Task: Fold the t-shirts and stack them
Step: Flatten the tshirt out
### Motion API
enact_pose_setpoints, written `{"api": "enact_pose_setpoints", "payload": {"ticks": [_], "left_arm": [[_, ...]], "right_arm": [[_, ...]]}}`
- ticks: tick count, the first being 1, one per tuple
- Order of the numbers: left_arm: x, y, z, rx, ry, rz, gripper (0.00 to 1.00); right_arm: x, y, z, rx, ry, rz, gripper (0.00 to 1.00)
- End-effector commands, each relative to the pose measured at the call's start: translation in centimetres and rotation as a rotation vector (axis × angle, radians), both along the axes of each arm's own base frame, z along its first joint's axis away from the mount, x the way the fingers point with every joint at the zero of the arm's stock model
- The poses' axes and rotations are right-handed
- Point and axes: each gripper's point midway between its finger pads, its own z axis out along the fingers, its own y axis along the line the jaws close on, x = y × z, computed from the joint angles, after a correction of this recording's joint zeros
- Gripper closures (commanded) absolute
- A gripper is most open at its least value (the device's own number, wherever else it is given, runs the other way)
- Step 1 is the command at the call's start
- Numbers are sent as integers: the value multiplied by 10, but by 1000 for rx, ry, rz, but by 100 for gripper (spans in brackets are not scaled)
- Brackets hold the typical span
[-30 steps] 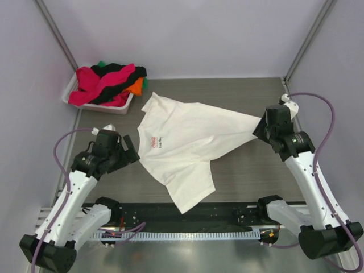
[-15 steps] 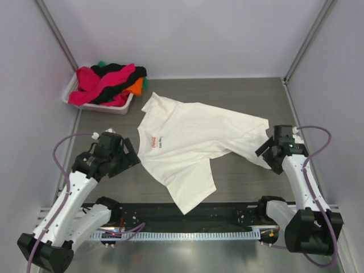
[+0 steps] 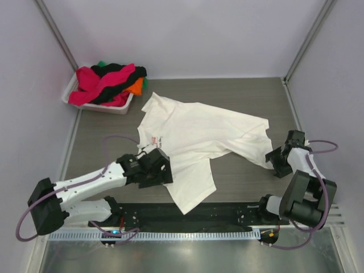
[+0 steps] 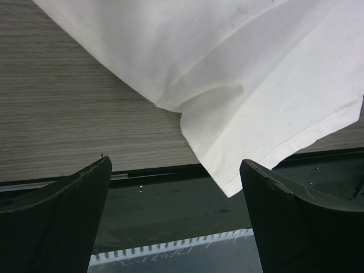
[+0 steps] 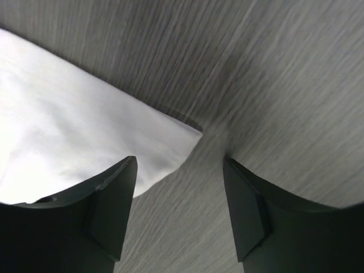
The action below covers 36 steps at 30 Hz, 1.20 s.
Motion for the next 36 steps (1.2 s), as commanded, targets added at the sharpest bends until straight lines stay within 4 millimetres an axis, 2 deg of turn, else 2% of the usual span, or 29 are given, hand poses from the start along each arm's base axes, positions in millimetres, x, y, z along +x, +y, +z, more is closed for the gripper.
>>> {"api": "enact_pose_setpoints", "payload": {"ticks": [1, 3, 6, 10, 11, 15, 18, 20, 21, 25, 26, 28, 29, 31, 32, 34, 35, 36], "left_arm": [[1, -36, -6, -57, -35, 8, 5], [-9, -50, -11, -67, -26, -22, 4], [-14, -67, -24, -53, -5, -47, 4], [-21, -89, -35, -28, 14, -87, 4], [-23, -89, -41, -7, 24, -92, 4], [-25, -88, -50, 11, 35, -75, 4], [-26, -88, -57, 26, 41, -72, 6], [-27, -91, -61, 32, 45, -71, 10], [-29, -93, -66, 47, 50, -79, 13], [-20, -96, -70, 79, 7, -72, 39], [-17, -96, -69, 84, -4, -71, 52], [-11, -100, -62, 84, -34, -71, 67], [-8, -98, -59, 97, -53, -69, 85], [-3, -99, -44, 86, -78, -63, 100], [-2, -91, -39, 113, -91, -57, 100], [2, -90, -21, 103, -118, -51, 100], [0, -76, -7, 127, -122, -47, 100], [7, -79, 15, 109, -162, -35, 100]], "right_arm": [[17, 4, -15, 46, -57, 12, 35], [17, 6, -24, 59, -50, 22, 35], [19, 5, -30, 57, -47, 37, 44], [24, 7, -33, 73, -51, 62, 66], [27, 8, -32, 81, -60, 68, 74], [32, 11, -31, 95, -83, 87, 92], [35, 13, -29, 106, -98, 102, 99], [36, 15, -28, 113, -104, 109, 99], [38, 17, -25, 122, -121, 116, 99], [41, 22, -14, 138, -152, 134, 99], [40, 23, -12, 141, -150, 136, 99], [44, 25, -1, 148, -182, 149, 99], [45, 26, 2, 153, -189, 154, 99], [48, 29, 15, 163, -222, 164, 99], [47, 32, 18, 173, -221, 167, 99], [53, 32, 34, 172, -256, 173, 99], [51, 36, 44, 183, -271, 178, 99], [58, 35, 58, 176, -303, 185, 99]]}}
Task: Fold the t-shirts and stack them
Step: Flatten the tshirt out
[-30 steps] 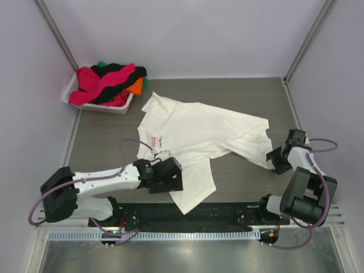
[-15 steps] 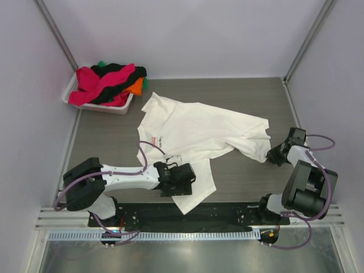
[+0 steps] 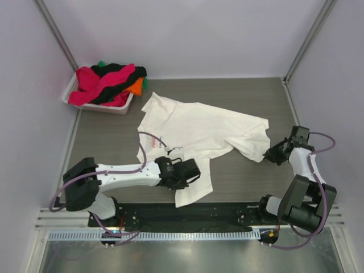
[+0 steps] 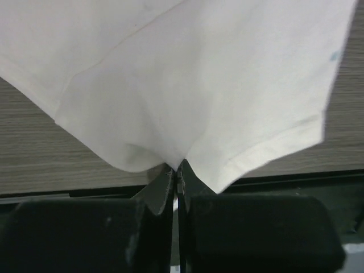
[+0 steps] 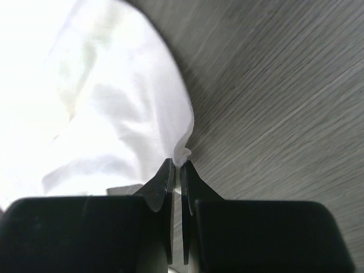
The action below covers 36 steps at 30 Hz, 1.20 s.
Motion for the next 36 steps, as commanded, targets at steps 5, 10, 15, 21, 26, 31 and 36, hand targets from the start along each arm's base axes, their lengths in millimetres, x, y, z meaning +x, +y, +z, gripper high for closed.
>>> {"api": "enact_pose_setpoints", "payload": {"ticks": [5, 10, 15, 21, 26, 31, 36], "left_arm": [[36, 40, 162, -42, -282, 64, 100], [50, 89, 280, -118, -473, 134, 100], [53, 121, 393, -289, -673, 123, 100], [35, 139, 514, -594, -887, -11, 100], [9, 155, 571, -795, -1060, -147, 100], [-21, 176, 618, -937, -1228, -280, 100], [-20, 175, 636, -885, -1350, -333, 100]], "right_arm": [[24, 11, 106, 21, -211, 37, 99], [37, 9, 214, -32, -395, 48, 99], [25, 11, 331, -110, -585, 7, 99], [-13, 33, 434, -150, -805, 15, 99], [-65, 36, 503, -379, -985, 11, 99], [-120, 30, 554, -552, -1149, -103, 99], [-142, 10, 559, -617, -1205, -210, 99]]}}
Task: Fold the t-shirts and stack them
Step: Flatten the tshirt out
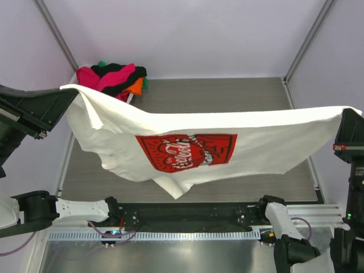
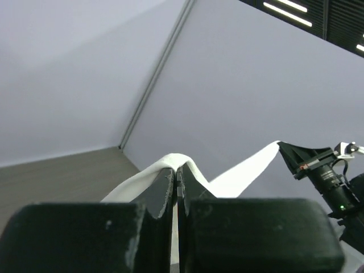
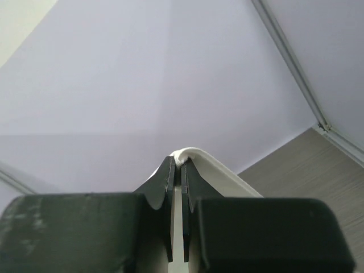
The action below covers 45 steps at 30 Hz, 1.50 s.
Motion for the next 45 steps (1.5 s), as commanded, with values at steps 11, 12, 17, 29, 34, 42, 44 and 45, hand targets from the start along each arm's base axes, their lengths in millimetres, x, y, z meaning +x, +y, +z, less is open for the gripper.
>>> {"api": "enact_pose_setpoints", "payload": {"ticks": [11, 12, 17, 29, 34, 42, 44, 45], "left_arm": [[188, -87, -83, 564, 16, 684, 94], [208, -100, -109, 583, 74, 591, 94], [358, -60, -241, 661, 484, 725, 86], [352, -73, -425, 783, 965, 540, 0], [318, -66, -460, 765, 1004, 551, 0], [356, -89, -508, 730, 1047, 540, 6], [373, -97, -509, 714, 1041, 541, 7], [384, -103, -523, 723, 1058, 538, 9]], "right_arm": [[194, -73, -135, 26, 577, -141, 99], [213, -79, -169, 42, 674, -150, 99], [296, -109, -309, 93, 1035, -222, 96], [273, -87, -362, 81, 1121, -127, 1], [259, -33, -407, 91, 1120, 66, 1], [214, 31, -488, 147, 1180, 323, 2], [200, 34, -507, 155, 1217, 339, 2], [197, 35, -510, 150, 1215, 346, 2]]}}
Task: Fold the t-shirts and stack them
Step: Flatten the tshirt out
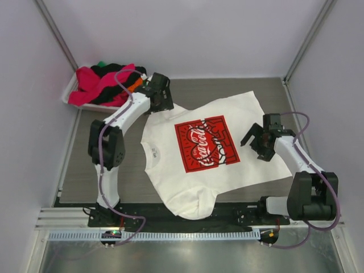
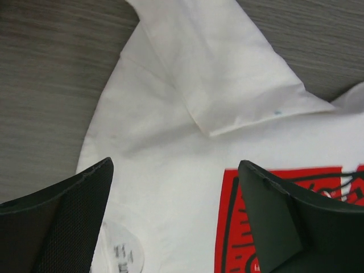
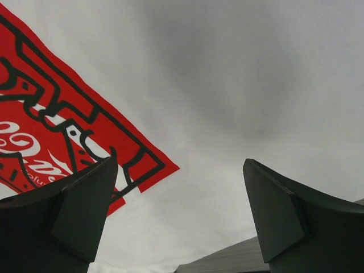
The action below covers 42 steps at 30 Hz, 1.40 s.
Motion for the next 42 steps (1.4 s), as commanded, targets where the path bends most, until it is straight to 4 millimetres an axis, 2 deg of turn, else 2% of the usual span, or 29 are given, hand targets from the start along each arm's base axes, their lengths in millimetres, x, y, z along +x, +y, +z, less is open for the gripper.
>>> {"api": "enact_pose_setpoints", "payload": {"ticks": [1, 2, 3, 6, 7, 11, 19, 25, 30, 34, 35, 37, 40, 42], "left_arm": [[35, -19, -24, -40, -2, 22, 9], [40, -22, -32, -46, 7, 27, 10], [44, -23, -51, -38, 35, 40, 11], [60, -28, -62, -66, 40, 70, 12], [65, -29, -73, -72, 54, 76, 12], [73, -34, -89, -99, 61, 95, 14], [81, -35, -86, -115, 29, 112, 23], [86, -37, -92, -115, 33, 114, 34], [92, -39, -93, -122, 30, 116, 49], [97, -40, -88, -128, 19, 115, 70], [99, -40, -84, -131, 12, 116, 86], [102, -40, -81, -135, 5, 117, 100], [107, -39, -72, -140, -17, 128, 100], [119, -42, -61, -158, -56, 129, 100]], "right_arm": [[11, 10, 12, 50, -126, 31, 2], [3, 10, 3, 46, -104, 34, 2], [0, 9, 0, 43, -97, 36, 2], [-10, 9, -12, 39, -66, 41, 2], [-12, 9, -15, 40, -60, 47, 2], [-20, 7, -22, 26, -45, 51, 2], [-25, 5, -32, 18, -9, 43, 3], [-25, 5, -34, 15, 0, 42, 3], [-25, 4, -34, 15, 0, 43, 3], [-25, 5, -35, 16, 2, 45, 4], [-25, 5, -36, 16, 3, 45, 4], [-26, 5, -36, 18, 5, 47, 4], [-26, 5, -36, 17, 3, 46, 4], [-26, 6, -36, 21, 4, 49, 4]]}}
